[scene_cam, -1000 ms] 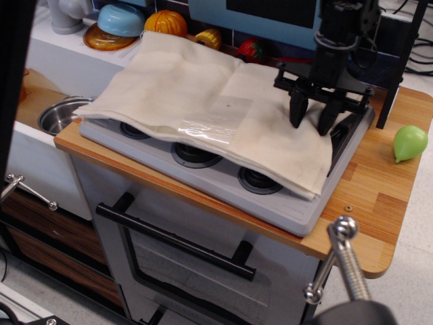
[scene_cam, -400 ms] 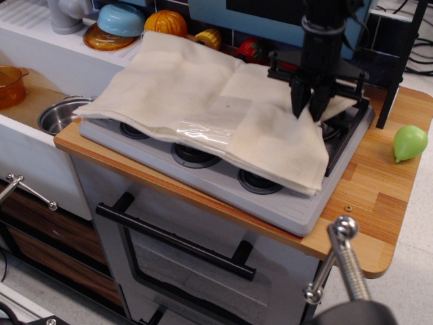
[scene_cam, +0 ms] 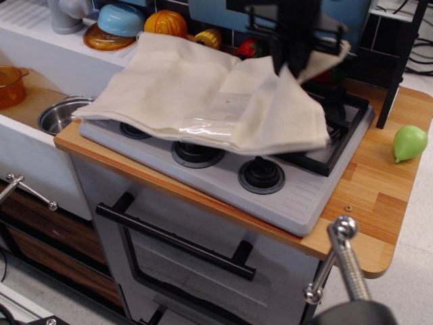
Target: Fold cloth in half
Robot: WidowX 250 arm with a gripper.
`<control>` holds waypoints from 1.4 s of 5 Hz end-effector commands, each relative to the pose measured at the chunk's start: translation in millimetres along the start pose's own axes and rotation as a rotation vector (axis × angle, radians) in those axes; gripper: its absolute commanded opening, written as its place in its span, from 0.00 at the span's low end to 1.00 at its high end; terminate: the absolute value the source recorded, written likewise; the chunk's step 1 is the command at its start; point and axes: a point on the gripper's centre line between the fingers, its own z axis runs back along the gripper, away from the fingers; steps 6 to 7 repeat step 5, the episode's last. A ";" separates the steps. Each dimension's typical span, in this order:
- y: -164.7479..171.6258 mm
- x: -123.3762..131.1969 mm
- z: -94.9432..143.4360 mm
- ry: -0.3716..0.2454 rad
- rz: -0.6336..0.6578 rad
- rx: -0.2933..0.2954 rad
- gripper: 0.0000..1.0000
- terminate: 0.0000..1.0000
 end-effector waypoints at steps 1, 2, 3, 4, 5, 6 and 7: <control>81.5 16.7 77.2 -0.034 -0.119 -0.122 0.00 0.00; 126.3 10.2 85.6 0.015 -0.258 -0.179 0.00 0.00; 131.3 2.3 88.3 0.055 -0.238 -0.145 0.00 0.00; 141.7 -15.3 96.6 0.178 0.004 -0.023 1.00 0.00; 141.7 -15.3 96.6 0.178 0.004 -0.023 1.00 1.00; 141.7 -15.3 96.6 0.178 0.004 -0.023 1.00 1.00; 141.7 -15.3 96.6 0.178 0.004 -0.023 1.00 1.00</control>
